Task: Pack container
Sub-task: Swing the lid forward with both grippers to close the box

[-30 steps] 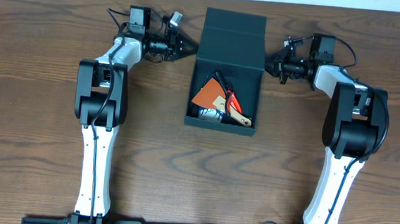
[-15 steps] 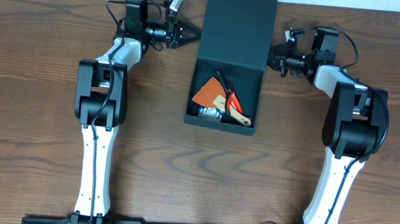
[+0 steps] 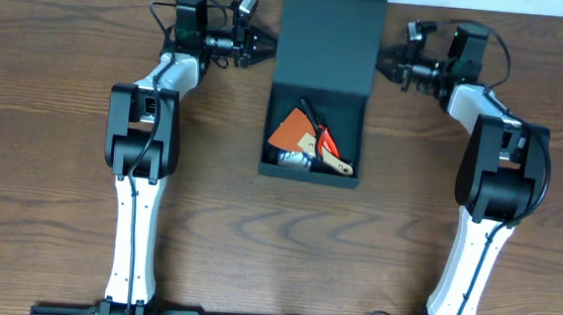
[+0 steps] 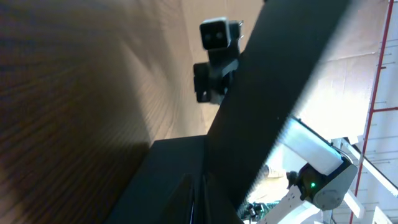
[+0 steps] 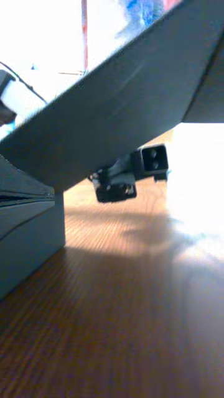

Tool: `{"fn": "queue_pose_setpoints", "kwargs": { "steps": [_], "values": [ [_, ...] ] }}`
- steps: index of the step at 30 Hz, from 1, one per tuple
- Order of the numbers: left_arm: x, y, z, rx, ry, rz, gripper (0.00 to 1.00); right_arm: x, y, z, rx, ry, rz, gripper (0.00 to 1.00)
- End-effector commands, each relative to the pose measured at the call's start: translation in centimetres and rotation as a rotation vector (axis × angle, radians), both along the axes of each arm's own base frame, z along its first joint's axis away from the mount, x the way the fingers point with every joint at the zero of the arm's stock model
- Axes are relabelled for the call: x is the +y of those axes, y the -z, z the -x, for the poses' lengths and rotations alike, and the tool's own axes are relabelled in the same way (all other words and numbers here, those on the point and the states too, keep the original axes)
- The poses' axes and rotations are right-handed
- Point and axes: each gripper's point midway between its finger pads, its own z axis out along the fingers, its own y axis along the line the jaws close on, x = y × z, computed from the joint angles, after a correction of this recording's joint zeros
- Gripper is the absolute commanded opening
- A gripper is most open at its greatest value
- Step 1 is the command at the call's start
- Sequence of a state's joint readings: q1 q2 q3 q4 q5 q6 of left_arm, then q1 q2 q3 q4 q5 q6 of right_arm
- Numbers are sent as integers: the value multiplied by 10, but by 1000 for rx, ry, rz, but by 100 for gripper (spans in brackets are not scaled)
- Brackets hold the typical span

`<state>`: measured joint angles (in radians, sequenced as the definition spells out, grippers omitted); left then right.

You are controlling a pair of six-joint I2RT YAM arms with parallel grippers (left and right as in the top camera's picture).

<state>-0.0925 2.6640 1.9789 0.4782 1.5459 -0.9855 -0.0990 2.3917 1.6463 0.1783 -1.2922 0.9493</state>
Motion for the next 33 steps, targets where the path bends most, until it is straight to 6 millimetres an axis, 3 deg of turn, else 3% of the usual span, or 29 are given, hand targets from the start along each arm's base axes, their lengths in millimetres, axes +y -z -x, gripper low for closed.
{"fn": "queue_pose_setpoints", "kwargs": {
  "steps": [1, 7, 18, 33],
  "values": [
    [-1, -18, 2, -19, 25, 12, 5, 6, -28, -2, -53, -69, -38, 1],
    [-1, -39, 0, -49, 24, 26, 5, 8, -50, -5, -92, -101, -55, 1],
    [0, -61, 4, -42, 26, 40, 5, 10, -56, 0, -94, -135, -76, 1],
    [1, -94, 23, -57, 38, 62, 6, 27, -92, 10, -179, -241, -111, 2]
  ]
}}
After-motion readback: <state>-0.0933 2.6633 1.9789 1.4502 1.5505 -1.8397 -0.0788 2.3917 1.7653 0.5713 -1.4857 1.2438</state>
